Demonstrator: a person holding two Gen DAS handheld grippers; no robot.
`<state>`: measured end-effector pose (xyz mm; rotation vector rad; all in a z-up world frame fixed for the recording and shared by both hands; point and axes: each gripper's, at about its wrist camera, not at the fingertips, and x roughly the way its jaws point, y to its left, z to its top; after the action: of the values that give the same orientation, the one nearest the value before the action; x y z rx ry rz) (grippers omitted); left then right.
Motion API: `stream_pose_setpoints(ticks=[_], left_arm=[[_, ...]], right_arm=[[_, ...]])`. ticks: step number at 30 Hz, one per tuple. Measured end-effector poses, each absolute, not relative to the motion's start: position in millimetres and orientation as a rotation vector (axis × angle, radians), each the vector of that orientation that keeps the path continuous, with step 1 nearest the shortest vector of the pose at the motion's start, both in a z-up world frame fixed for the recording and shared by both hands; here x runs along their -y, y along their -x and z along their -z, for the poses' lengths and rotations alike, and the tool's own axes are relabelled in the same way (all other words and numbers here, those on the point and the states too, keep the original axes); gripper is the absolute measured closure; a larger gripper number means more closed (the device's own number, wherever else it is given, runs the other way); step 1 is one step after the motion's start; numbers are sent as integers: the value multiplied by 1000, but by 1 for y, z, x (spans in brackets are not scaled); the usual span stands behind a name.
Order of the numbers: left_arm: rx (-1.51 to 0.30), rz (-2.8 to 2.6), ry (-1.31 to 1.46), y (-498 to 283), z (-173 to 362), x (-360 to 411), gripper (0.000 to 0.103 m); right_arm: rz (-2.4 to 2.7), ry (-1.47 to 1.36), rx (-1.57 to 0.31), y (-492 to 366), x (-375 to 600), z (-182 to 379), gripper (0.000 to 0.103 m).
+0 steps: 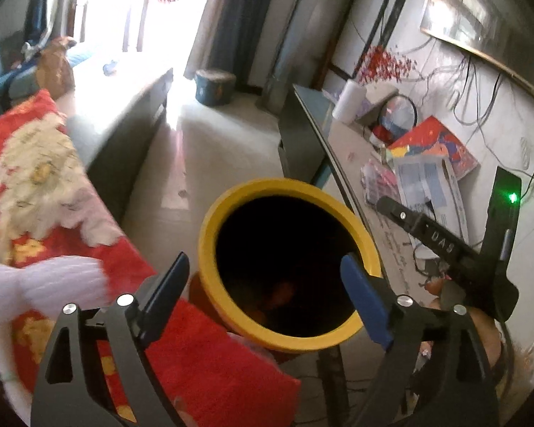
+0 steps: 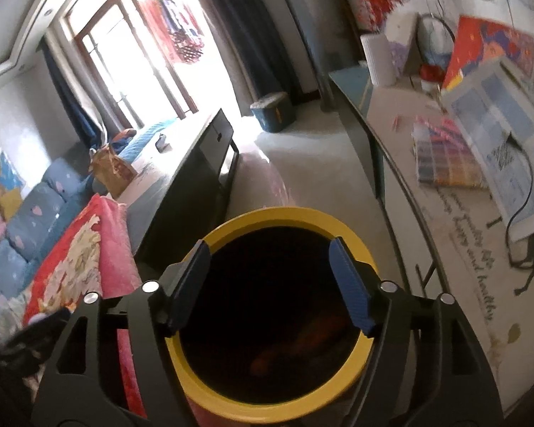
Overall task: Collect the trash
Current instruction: 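Open the left tool dropping the can while the right tool drops the bag into the bin, then move both open tools back over the trash on the bedspread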
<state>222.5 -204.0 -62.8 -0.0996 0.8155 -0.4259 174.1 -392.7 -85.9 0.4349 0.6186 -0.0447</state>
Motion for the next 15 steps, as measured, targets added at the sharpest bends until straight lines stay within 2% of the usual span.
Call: stream_pose_setpoints(ticks=[10, 15], left_arm=[[-722, 284, 131, -182, 35, 140, 14], [-697, 233, 150, -167, 28, 116, 14]], right_arm=[[-55, -268, -571, -157, 338, 48, 28], [-122, -210, -564, -149, 310, 36, 28]])
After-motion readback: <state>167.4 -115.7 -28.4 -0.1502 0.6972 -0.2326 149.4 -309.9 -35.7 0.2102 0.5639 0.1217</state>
